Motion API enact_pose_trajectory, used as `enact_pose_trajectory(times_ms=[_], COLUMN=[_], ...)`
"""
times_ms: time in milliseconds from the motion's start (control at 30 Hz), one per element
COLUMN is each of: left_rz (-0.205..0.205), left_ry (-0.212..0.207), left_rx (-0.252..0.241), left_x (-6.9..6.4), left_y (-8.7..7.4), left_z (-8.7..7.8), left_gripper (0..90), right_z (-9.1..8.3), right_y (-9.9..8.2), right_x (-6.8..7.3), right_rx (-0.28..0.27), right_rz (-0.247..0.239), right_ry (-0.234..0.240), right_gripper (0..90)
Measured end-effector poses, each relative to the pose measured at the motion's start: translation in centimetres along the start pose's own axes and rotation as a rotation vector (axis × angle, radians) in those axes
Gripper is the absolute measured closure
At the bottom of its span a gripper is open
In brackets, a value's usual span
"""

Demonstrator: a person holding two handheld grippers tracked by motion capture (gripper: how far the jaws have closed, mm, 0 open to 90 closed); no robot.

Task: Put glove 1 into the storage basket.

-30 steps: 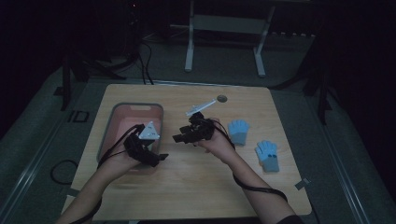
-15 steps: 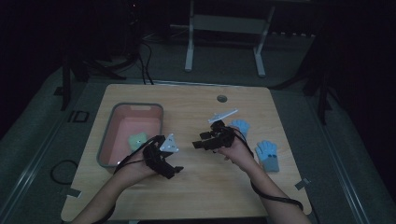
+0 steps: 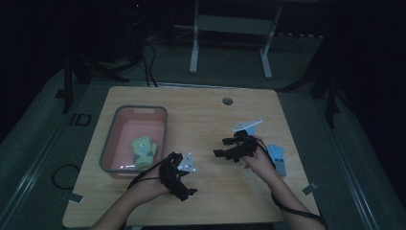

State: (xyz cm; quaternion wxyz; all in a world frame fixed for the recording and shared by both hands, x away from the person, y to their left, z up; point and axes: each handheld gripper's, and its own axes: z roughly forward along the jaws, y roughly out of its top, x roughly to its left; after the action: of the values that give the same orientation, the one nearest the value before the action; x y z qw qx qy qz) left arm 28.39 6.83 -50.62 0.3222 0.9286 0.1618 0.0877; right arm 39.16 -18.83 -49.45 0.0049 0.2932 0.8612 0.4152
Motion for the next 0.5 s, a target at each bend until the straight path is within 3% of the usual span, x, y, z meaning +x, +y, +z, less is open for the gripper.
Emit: enact_pose_trajectory(times_ms=[233,333,500], left_rz=[0.043,0.057,0.068], left_ry=[-0.022,-0.005,0.010], left_rx=[0.030,0.052,0.060], left_x=[-0.8,-1.1,-1.4], left_y=[-0.2,-0.6,-1.4], left_z=[1.8,2.6,3.2], left_gripper=[2.6,2.6,2.6], right_z=[-1.3,-1.8,-3.1], right_y=[-1.8,-2.4,-3.4], right_x=[-0.3,-0.4,-1.0], right_rx=[0.005,0.005,0.003], right_rz=[-0.083,-0.087,-0.041], right_ry=[-0.116,-0.124,-0.100], right_gripper=[20.1,17.5,12.5])
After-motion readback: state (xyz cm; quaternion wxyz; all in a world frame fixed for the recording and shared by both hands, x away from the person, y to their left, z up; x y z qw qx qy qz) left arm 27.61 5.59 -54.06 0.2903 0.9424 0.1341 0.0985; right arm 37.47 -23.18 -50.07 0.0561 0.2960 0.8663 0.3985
